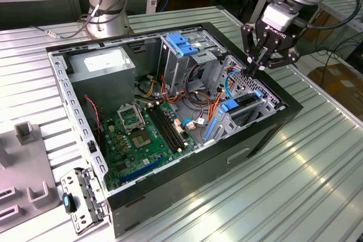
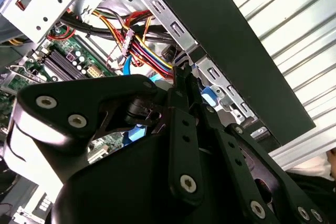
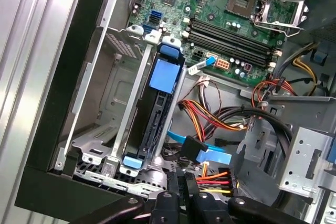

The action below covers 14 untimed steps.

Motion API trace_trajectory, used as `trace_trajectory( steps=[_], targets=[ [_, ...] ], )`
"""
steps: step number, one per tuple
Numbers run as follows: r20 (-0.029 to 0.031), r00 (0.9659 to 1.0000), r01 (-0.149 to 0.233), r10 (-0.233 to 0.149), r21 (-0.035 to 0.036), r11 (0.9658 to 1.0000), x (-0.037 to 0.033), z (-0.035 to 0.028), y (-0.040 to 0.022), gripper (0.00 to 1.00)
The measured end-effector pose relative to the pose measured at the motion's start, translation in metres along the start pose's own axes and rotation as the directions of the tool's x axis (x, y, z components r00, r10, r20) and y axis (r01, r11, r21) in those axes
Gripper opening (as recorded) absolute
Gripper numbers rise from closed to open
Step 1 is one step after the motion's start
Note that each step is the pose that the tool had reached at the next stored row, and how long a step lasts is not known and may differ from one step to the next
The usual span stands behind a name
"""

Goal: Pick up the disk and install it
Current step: 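Insert the first disk wire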

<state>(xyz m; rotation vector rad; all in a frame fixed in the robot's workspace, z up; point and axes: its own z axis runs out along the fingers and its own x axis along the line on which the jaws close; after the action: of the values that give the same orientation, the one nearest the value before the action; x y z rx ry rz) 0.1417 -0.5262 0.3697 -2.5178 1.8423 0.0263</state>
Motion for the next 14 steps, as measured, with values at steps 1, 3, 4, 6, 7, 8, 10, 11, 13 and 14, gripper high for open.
trace_trajectory(
  steps=[1, 3, 4, 6, 7, 8, 10, 11, 13, 14],
  targets=[
    [-0.0001, 1.0, -0.007, 0.007, 0.0002, 1.0, 0.0, 0.0001, 0.0001, 0.17],
    [-0.0002, 0.9998, -0.021, 0.021, 0.0006, 0.9998, -0.0001, 0.0003, 0.0003, 0.17],
    [-0.0001, 0.9996, -0.029, 0.029, 0.0008, 0.9996, -0.0001, 0.0005, 0.0005, 0.17],
    [-0.0001, 0.999, -0.044, 0.044, 0.0012, 0.999, -0.0003, 0.0008, 0.001, 0.17],
    [-0.0002, 0.9988, -0.05, 0.05, 0.0014, 0.9988, -0.0003, 0.0009, 0.0012, 0.17],
    [-0.0003, 0.9984, -0.057, 0.057, 0.0016, 0.9984, -0.0005, 0.001, 0.0016, 0.17],
    [-0.0004, 0.9977, -0.068, 0.068, 0.0018, 0.9977, -0.0008, 0.0016, 0.0027, 0.17],
    [-0.0005, 0.9974, -0.072, 0.072, 0.0019, 0.9974, -0.0012, 0.0019, 0.0039, 0.17],
    [-0.0007, 0.9974, -0.073, 0.073, 0.0029, 0.9974, -0.0017, 0.0023, 0.0071, 0.17],
    [-0.0008, 0.9974, -0.073, 0.073, 0.0034, 0.9974, -0.0018, 0.0025, 0.0083, 0.17]
  ],
)
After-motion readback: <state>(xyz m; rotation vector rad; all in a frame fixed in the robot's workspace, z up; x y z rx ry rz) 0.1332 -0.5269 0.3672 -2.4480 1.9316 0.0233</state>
